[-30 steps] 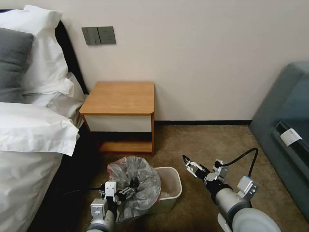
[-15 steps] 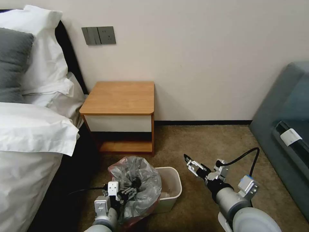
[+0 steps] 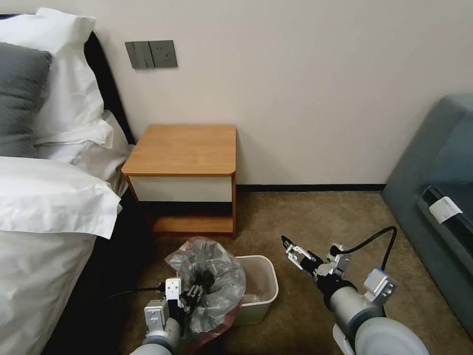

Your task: Pick up the garbage bag from the table and place it over the trash can.

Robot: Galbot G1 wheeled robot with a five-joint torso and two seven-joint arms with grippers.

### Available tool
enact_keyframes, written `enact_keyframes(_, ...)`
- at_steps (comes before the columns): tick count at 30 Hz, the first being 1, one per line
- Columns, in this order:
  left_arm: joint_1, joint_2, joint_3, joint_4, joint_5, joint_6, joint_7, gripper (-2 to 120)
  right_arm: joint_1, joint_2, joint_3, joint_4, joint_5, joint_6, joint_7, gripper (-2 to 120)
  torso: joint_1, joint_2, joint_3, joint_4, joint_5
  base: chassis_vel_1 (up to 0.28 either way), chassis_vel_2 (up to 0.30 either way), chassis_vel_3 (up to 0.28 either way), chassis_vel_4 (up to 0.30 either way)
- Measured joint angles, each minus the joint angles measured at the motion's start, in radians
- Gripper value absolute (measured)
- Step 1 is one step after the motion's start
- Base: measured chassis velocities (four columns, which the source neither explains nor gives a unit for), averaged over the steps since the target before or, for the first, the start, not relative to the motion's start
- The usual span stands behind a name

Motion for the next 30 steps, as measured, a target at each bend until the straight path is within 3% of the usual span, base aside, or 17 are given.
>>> enact_keyframes(2, 0.0, -0.001, 0.0, 0.002, -0.001, -0.01, 0.001, 33, 0.0, 0.0, 0.001, 0.001, 0.0, 0.0, 0.0, 100, 0.0, 0.0, 0.0, 0.0, 0.0, 0.0, 0.0, 0.0, 0.0)
enact_keyframes(5, 0.001, -0.007, -0.003, 0.022, 0.015, -0.113, 0.015, 19, 0.0, -0.002, 0.007, 0.01, -0.001, 0.0, -0.002, 100, 0.0, 0.0, 0.0, 0.0, 0.0, 0.0, 0.0, 0.0, 0.0)
enact_keyframes(9, 0.002, -0.01, -0.019, 0.034, 0.028, -0.196, 0.057, 11, 0.006, -0.004, 0.009, 0.019, -0.002, -0.003, -0.009, 100, 0.0, 0.0, 0.0, 0.0, 0.0, 0.0, 0.0, 0.0, 0.0)
enact_keyframes(14, 0.005, -0.01, -0.045, 0.029, 0.022, -0.248, 0.117, 11, 0.008, -0.011, 0.011, 0.032, -0.011, -0.01, -0.035, 100, 0.0, 0.0, 0.0, 0.0, 0.0, 0.0, 0.0, 0.0, 0.0)
enact_keyframes(21, 0.019, -0.009, -0.059, 0.0, 0.018, -0.251, 0.122, 11, 0.029, -0.032, 0.016, 0.055, -0.013, -0.013, -0.051, 100, 0.0, 0.0, 0.0, 0.0001, 0.0001, 0.0, 0.0, 0.0, 0.0)
enact_keyframes(26, 0.032, -0.007, -0.075, -0.032, 0.019, -0.308, 0.177, 11, 0.055, -0.053, 0.024, 0.079, -0.032, -0.033, -0.134, 100, 0.0, 0.0, 0.0, 0.0, 0.0001, 0.0, 0.0, 0.0, 0.0)
enact_keyframes(30, 0.045, 0.001, -0.103, -0.052, 0.022, -0.383, 0.248, 11, 0.094, -0.124, 0.024, 0.095, -0.108, -0.062, -0.334, 100, 0.0, 0.0, 0.0, 0.0, 0.0002, 0.0, 0.0, 0.0, 0.0)
